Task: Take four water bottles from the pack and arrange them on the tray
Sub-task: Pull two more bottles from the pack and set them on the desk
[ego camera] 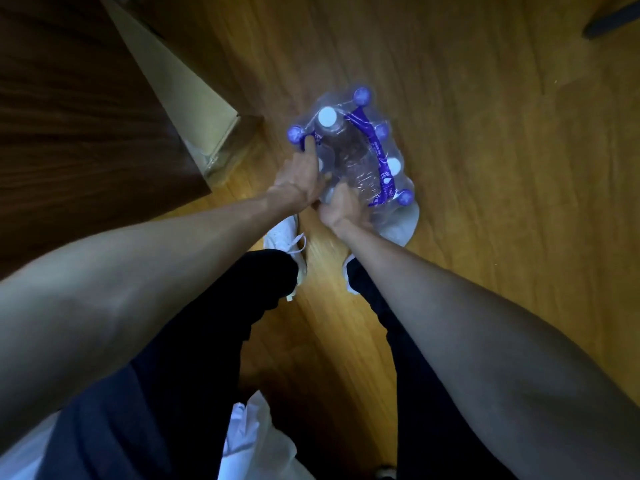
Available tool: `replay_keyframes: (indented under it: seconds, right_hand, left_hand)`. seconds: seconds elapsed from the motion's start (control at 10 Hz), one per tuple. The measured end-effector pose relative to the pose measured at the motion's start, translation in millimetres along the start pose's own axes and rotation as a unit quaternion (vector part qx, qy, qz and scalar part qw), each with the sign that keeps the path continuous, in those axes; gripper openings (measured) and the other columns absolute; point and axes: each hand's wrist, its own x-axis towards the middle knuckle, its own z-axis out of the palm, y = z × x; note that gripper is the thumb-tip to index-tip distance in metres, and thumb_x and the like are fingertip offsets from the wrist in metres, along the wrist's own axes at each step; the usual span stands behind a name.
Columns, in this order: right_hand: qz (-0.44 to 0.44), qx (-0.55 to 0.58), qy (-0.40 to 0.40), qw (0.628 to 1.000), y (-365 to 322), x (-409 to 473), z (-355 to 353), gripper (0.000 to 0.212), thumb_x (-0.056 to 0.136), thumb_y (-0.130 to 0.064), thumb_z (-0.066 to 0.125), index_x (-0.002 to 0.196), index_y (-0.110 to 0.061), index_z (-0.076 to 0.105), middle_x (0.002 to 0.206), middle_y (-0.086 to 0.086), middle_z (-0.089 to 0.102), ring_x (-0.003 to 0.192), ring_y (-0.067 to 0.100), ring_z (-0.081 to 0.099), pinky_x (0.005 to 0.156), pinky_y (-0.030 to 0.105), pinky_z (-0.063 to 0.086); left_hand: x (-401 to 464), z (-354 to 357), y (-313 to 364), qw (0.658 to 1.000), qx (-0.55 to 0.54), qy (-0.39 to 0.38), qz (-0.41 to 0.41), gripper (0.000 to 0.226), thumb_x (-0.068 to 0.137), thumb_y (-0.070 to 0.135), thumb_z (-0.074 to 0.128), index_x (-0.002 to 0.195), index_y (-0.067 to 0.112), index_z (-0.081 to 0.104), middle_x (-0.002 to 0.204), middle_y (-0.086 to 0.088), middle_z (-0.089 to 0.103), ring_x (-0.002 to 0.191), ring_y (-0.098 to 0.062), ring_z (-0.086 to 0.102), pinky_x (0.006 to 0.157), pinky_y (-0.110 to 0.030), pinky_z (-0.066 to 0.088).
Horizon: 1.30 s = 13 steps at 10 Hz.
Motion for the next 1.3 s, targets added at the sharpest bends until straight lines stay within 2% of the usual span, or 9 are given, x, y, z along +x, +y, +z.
replay_keyframes:
  seconds: [0.1,0.2,0.4,0.6,0.8,1.0,1.1,1.2,1.3]
  right_hand:
    - [-0.005,-0.030,0.035,0.999,0.8,15.7,11.4,0.037,0.097,-0.014,0.054,0.131,-0.004,0.044,0.125,0.020,0.065,0.117,0.040,0.063,0.088,0.044,0.052]
    - [-0.028,-0.060,0.065,0.996,4.7,15.7,19.8,0.029,0.096,-0.001,0.043,0.124,-0.002,0.052,0.117,0.023,0.068,0.109,0.041,0.067,0.084,0.044,0.052]
    - [-0.026,0.041,0.096,0.994,6.3,-29.3,-12.4,0.031,0.099,-0.021,0.050,0.123,-0.002,0.057,0.110,0.025,0.068,0.104,0.043,0.066,0.079,0.043,0.053]
    - [-0.047,0.068,0.121,0.989,3.0,-140.1,-79.9,0.044,0.098,-0.031,0.053,0.136,-0.008,0.051,0.102,0.024,0.069,0.098,0.042,0.065,0.075,0.041,0.051]
    - [-0.083,0.042,0.158,0.983,-8.6,-284.5,-147.9,0.049,0.096,-0.032,0.056,0.140,-0.013,0.052,0.100,0.018,0.072,0.092,0.036,0.068,0.064,0.033,0.043]
    - [-0.129,0.045,0.186,0.973,-16.7,-398.4,-211.4,0.049,0.084,-0.045,0.057,0.130,-0.026,0.057,0.088,0.007,0.072,0.083,0.031,0.069,0.070,0.037,0.059]
    - [-0.165,-0.023,0.188,0.968,-9.9,-428.0,-235.9,0.044,0.081,-0.060,0.052,0.119,-0.038,0.055,0.084,-0.010,0.068,0.075,0.015,0.068,0.068,0.034,0.061]
    - [-0.234,-0.109,0.205,0.944,-22.3,-458.0,-269.8,0.041,0.079,-0.069,0.051,0.111,-0.043,0.055,0.075,-0.017,0.065,0.068,0.008,0.066,0.060,0.028,0.058]
    - [-0.268,-0.127,0.192,0.936,-46.4,-494.2,-287.9,0.047,0.078,-0.077,0.046,0.113,-0.046,0.054,0.074,-0.022,0.064,0.065,0.006,0.065,0.058,0.024,0.057]
  left_hand:
    - [14.9,11.4,8.3,0.999,0.005,0.034,-0.020,0.053,0.096,0.027,0.058,0.139,0.007,0.035,0.125,-0.024,0.060,0.114,-0.044,0.061,0.087,-0.047,0.048]
    - [18.6,16.5,9.3,0.999,-0.007,0.039,-0.032,0.048,0.096,0.018,0.057,0.138,0.006,0.036,0.125,-0.022,0.061,0.115,-0.043,0.061,0.088,-0.047,0.048]
    - [-29.1,-9.2,17.7,0.997,-0.052,0.049,-0.029,0.048,0.093,0.020,0.056,0.133,0.002,0.037,0.116,-0.026,0.064,0.109,-0.047,0.061,0.078,-0.045,0.044]
    - [-141.5,-75.9,43.6,0.996,-0.068,0.058,0.003,0.048,0.091,0.021,0.056,0.133,0.004,0.038,0.106,-0.027,0.066,0.100,-0.050,0.062,0.077,-0.046,0.047]
    - [-299.1,-169.1,77.4,0.990,-0.117,0.078,0.001,0.021,0.089,0.020,0.056,0.099,0.010,0.040,0.081,-0.011,0.056,0.073,-0.034,0.055,0.060,-0.037,0.037]
    - [-435.9,-231.5,96.6,0.973,-0.173,0.150,0.011,0.028,0.081,0.029,0.060,0.092,0.012,0.040,0.073,-0.011,0.061,0.062,-0.034,0.050,0.056,-0.039,0.043]
    - [-495.7,-259.0,101.8,0.957,-0.216,0.195,0.002,0.031,0.078,0.032,0.062,0.088,0.016,0.038,0.073,-0.010,0.062,0.060,-0.032,0.047,0.056,-0.040,0.045]
    - [-550.0,-280.5,103.4,0.932,-0.262,0.250,0.002,0.032,0.077,0.033,0.065,0.083,0.020,0.036,0.063,-0.002,0.054,0.054,-0.023,0.039,0.049,-0.034,0.035]
    - [-596.4,-292.5,94.0,0.914,-0.294,0.280,-0.008,0.035,0.074,0.039,0.066,0.079,0.020,0.036,0.061,-0.003,0.054,0.057,-0.027,0.038,0.051,-0.037,0.035]
